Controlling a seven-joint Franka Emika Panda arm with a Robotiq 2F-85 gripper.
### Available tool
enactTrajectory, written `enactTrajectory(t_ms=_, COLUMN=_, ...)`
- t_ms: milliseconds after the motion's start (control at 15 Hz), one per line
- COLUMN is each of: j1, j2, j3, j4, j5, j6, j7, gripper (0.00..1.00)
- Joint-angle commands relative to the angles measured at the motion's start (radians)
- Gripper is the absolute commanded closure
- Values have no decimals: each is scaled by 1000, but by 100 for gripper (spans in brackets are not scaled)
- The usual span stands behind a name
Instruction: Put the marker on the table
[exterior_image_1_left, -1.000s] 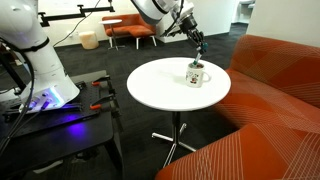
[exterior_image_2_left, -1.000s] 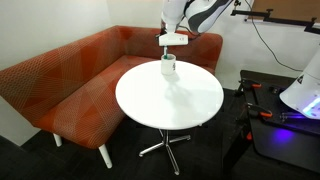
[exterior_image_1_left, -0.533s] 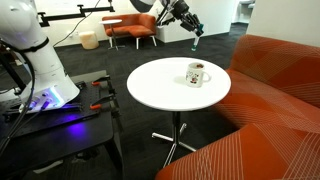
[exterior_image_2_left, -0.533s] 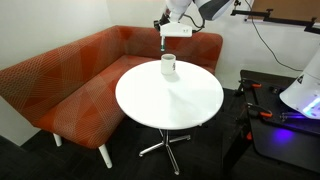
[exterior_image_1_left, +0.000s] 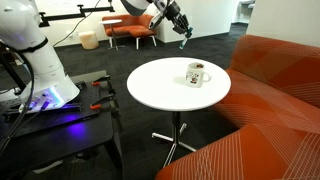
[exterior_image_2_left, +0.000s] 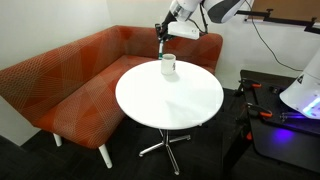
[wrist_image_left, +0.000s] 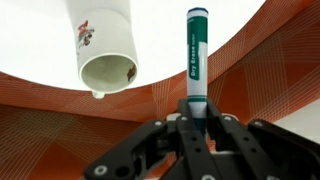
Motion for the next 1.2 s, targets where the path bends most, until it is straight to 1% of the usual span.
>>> enactTrajectory(t_ms=0, j1=-66, j2=11, j3=63, j4=-86, j5=194, j6=146, j7=-224, gripper=95)
enactTrajectory(t_ms=133, j1=-110, j2=31, j3=135, j4=-139, j5=356, j6=190, j7=-394, gripper=95)
enactTrajectory(t_ms=200, j1=-182, j2=41, j3=232, j4=-164, j5=430, j6=197, j7=-478, gripper=95)
enactTrajectory(t_ms=267, j1=-224, j2=49, j3=299, j4=-175, j5=512, j6=178, j7=-562, gripper=95)
enactTrajectory(t_ms=333, j1=-294, j2=68, j3=396, j4=-184, j5=588, j6=173, j7=-645, gripper=95)
enactTrajectory(t_ms=533, j1=-471, j2=107, j3=637, j4=-154, j5=793, j6=81, j7=-870, gripper=95)
enactTrajectory(t_ms=600, j1=-528, j2=112, j3=703, j4=-138, j5=838, j6=41, j7=-925, gripper=95)
enactTrajectory(t_ms=733, j1=-609, j2=110, j3=792, j4=-106, j5=919, j6=-42, j7=-1016, gripper=95)
enactTrajectory(t_ms=800, j1=-636, j2=105, j3=817, j4=-88, j5=952, j6=-89, j7=-1048, gripper=95)
enactTrajectory(t_ms=933, j1=-667, j2=96, j3=837, j4=-49, j5=988, j6=-182, j7=-1082, gripper=95)
enactTrajectory(t_ms=1000, j1=-514, j2=67, j3=692, j4=-30, j5=1144, j6=-220, j7=-1199, gripper=95)
enactTrajectory(t_ms=1133, j1=-423, j2=59, j3=585, j4=16, j5=1256, j6=-325, j7=-1292, gripper=95)
